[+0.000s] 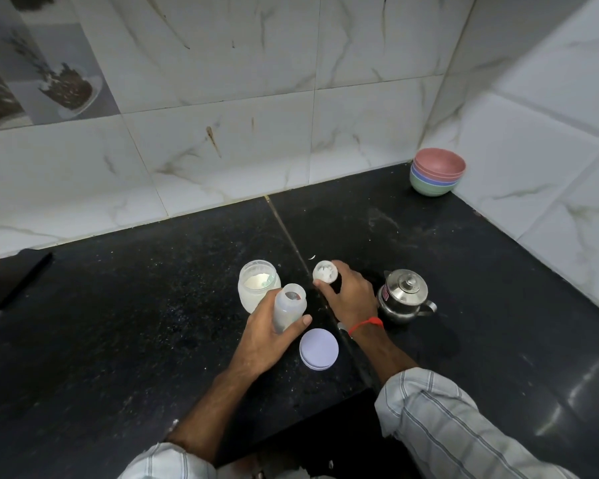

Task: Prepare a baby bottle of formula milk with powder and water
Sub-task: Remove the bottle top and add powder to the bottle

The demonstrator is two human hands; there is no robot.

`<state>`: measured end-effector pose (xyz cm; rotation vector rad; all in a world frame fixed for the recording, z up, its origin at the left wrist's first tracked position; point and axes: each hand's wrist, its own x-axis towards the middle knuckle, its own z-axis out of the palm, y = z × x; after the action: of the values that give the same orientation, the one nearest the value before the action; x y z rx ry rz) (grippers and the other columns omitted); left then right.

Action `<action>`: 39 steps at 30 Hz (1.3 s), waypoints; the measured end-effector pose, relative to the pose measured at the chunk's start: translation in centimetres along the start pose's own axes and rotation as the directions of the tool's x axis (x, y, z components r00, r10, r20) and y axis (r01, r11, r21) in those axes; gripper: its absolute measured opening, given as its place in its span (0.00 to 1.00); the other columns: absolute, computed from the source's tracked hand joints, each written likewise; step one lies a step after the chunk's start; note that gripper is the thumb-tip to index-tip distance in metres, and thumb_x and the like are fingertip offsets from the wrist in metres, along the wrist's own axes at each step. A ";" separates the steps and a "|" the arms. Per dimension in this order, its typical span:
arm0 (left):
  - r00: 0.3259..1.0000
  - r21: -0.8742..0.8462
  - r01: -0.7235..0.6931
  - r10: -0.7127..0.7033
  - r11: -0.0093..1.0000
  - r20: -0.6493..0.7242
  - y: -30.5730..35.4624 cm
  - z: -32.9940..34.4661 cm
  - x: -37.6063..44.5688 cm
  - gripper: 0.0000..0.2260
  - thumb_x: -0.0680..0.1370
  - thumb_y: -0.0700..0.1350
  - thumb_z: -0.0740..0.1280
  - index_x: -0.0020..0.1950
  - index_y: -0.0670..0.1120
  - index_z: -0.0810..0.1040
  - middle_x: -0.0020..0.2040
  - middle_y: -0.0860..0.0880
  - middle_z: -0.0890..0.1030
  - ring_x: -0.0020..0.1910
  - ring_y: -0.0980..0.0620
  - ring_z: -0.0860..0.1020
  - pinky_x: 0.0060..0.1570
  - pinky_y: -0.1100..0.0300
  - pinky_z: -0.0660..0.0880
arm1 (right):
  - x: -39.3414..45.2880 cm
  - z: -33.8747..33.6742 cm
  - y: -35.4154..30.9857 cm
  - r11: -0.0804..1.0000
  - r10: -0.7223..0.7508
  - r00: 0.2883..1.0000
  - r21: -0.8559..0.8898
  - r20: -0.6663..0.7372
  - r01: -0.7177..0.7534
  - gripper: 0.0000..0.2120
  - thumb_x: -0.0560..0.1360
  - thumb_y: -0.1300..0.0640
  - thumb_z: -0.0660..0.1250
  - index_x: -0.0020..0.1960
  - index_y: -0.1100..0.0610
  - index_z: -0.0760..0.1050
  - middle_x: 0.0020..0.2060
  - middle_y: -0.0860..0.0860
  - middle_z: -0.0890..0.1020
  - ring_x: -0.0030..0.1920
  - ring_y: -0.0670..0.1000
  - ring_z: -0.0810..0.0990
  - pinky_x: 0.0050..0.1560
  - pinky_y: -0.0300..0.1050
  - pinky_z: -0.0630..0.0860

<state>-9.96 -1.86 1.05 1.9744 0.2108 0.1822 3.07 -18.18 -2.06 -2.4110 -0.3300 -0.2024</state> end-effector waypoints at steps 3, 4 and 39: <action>1.000 -0.017 -0.009 0.009 1.000 -0.005 -0.1 0.2 -0.2 0.19 0.75 0.54 0.78 0.61 0.62 0.74 0.58 0.61 0.81 0.59 0.65 0.78 0.56 0.65 0.76 | -0.1 0.5 0.6 0.984 0.066 0.971 -0.176 0.228 -0.026 0.23 0.75 0.38 0.70 0.65 0.48 0.77 0.55 0.54 0.86 0.60 0.59 0.81 0.65 0.57 0.72; 1.000 -0.021 -0.009 0.009 1.000 -0.004 -0.1 0.2 -0.3 0.19 0.75 0.53 0.78 0.61 0.62 0.74 0.58 0.61 0.81 0.59 0.65 0.78 0.56 0.65 0.76 | -0.2 0.7 0.8 0.980 0.104 0.955 -0.191 0.277 -0.051 0.23 0.76 0.37 0.69 0.65 0.47 0.77 0.56 0.54 0.85 0.61 0.59 0.81 0.68 0.58 0.70; 1.000 -0.014 0.010 -0.010 1.000 0.007 -0.1 -0.4 -1.4 0.21 0.75 0.55 0.77 0.63 0.62 0.72 0.59 0.64 0.79 0.60 0.71 0.75 0.52 0.72 0.73 | -2.1 0.4 1.0 0.997 0.075 0.972 0.007 0.222 -0.079 0.26 0.74 0.58 0.76 0.71 0.51 0.74 0.63 0.54 0.84 0.64 0.59 0.81 0.60 0.56 0.80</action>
<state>-11.39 -1.83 1.11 1.9596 0.2140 0.1701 1.33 -19.03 -3.43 -2.4300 -0.3362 0.1057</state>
